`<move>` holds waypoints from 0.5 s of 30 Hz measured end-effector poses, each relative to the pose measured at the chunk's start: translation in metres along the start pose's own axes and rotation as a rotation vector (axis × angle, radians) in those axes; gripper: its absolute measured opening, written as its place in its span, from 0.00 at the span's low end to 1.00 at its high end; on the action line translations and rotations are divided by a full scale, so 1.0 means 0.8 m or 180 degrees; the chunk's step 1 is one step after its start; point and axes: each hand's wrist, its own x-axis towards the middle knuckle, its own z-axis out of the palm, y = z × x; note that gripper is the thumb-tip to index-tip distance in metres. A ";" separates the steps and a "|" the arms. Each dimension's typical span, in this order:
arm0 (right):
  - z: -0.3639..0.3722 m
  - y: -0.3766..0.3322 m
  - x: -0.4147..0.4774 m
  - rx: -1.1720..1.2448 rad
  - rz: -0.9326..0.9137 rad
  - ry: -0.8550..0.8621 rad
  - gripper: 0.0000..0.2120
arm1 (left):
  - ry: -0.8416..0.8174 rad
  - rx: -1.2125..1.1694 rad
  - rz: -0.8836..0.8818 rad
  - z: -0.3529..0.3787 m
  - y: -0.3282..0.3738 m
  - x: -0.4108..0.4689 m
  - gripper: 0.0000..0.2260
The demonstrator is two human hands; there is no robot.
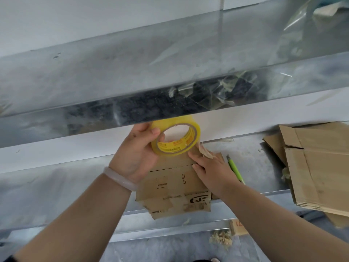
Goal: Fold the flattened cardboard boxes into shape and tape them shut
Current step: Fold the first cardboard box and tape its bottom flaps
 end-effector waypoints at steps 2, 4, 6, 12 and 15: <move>0.000 0.000 -0.001 0.0033 -0.0019 0.0004 0.22 | 0.0238 -0.0357 -0.0186 -0.004 -0.023 0.003 0.12; 0.001 0.002 0.000 -0.0015 -0.0028 -0.0037 0.22 | 0.0707 -0.0561 -0.0393 -0.011 -0.047 0.002 0.10; 0.003 0.005 0.002 -0.0007 0.0015 -0.0058 0.19 | 0.0937 -0.0554 -0.0528 -0.021 -0.068 -0.002 0.13; 0.008 0.013 0.008 0.0517 -0.0017 0.0021 0.18 | 0.0735 -0.0408 -0.0668 -0.041 -0.087 -0.010 0.17; 0.007 0.015 0.006 0.1261 -0.0079 0.0057 0.19 | 0.0749 -0.0386 -0.0592 -0.037 -0.088 -0.009 0.14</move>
